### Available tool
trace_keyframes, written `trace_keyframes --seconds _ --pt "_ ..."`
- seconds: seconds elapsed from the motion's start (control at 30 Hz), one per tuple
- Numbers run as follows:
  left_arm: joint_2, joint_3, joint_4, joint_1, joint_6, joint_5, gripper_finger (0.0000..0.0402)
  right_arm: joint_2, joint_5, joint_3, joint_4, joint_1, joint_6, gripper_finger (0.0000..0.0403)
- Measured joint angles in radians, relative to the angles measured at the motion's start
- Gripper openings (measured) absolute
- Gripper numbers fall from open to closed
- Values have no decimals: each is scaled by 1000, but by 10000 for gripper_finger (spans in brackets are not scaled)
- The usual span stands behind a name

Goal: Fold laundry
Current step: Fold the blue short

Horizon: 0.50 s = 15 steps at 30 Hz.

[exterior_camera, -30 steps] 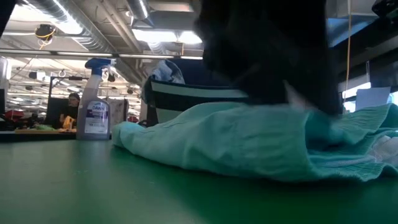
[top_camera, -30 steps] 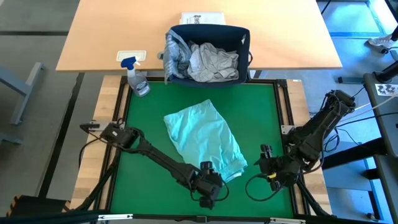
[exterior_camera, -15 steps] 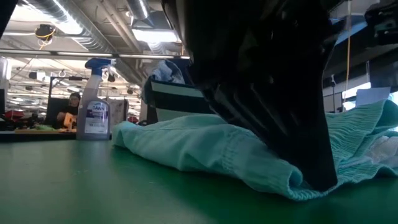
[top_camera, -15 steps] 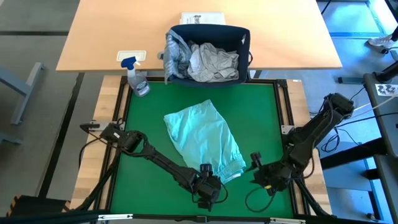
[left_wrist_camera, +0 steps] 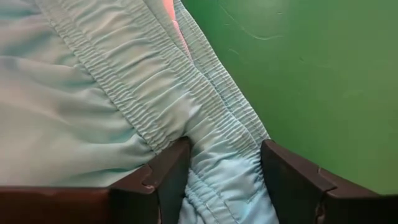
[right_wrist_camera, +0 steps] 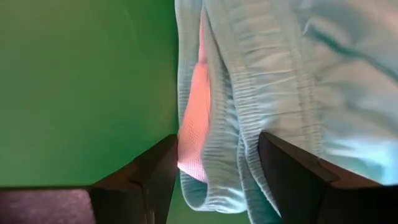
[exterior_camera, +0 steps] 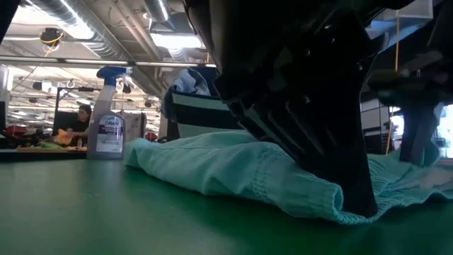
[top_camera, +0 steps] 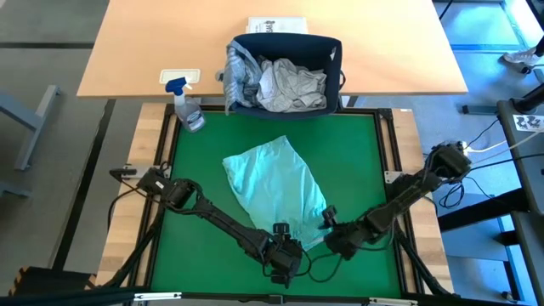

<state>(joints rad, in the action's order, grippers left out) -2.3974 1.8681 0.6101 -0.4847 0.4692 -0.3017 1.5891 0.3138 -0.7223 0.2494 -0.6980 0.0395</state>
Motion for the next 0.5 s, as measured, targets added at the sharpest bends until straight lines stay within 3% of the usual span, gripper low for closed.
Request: trace_keyframes --seconds 0.3,0.4,0.5 --pt "0 -2 0 0 0 -7 184 67 -47 -6 1 24 -19 220" --pt "0 -2 1 -1 0 -5 173 83 -37 -6 -3 23 -19 188" --pt "0 -2 3 -1 0 1 150 88 -21 -6 -9 23 -19 127"
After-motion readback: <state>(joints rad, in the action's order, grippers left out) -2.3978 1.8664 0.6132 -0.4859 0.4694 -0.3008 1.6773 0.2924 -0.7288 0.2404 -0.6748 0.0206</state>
